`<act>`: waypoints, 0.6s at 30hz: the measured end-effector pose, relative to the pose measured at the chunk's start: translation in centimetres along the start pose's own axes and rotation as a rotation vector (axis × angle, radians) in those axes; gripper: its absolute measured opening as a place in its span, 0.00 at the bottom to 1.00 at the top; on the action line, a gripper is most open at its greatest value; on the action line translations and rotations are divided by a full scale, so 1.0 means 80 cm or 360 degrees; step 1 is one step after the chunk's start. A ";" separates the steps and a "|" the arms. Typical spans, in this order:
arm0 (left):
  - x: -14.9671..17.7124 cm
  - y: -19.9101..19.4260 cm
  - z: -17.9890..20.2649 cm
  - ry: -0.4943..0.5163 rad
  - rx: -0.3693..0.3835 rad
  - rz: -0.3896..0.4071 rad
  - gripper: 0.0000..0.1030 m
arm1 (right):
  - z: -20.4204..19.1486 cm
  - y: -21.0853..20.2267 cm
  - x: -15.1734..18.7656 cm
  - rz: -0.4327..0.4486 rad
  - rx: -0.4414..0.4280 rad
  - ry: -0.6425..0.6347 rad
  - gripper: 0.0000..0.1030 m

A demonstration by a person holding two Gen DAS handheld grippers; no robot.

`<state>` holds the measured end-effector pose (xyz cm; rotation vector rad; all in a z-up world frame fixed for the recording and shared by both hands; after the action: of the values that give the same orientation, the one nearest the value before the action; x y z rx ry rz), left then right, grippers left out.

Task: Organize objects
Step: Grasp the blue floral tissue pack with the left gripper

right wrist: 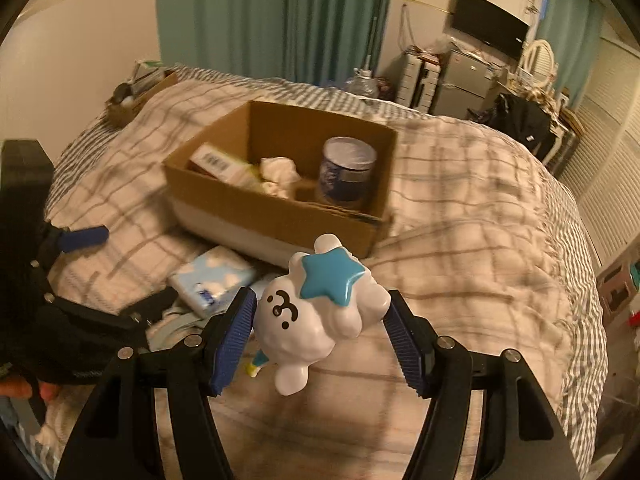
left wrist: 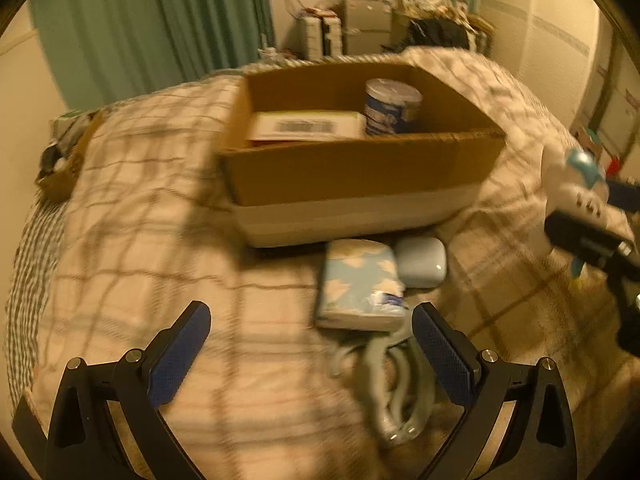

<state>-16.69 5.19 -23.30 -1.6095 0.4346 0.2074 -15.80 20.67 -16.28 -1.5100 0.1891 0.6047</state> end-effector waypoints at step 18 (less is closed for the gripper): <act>0.000 0.048 0.044 0.0187 0.0123 -0.0120 0.54 | 0.005 0.012 0.014 0.0000 -0.0077 0.0058 0.63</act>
<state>-17.76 8.49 -27.17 -1.5642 0.4658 0.0385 -15.44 21.26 -17.59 -1.5687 0.2039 0.5854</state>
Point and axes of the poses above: each gripper's, at about its wrist camera, not at the fingertips, and y roughly the way its jaws point, z to its right, x to its underside, the point moved 10 cm from there along y, roughly the way its jaws point, and after that the axes turned 10 degrees about -z, right-handed, at the moved point
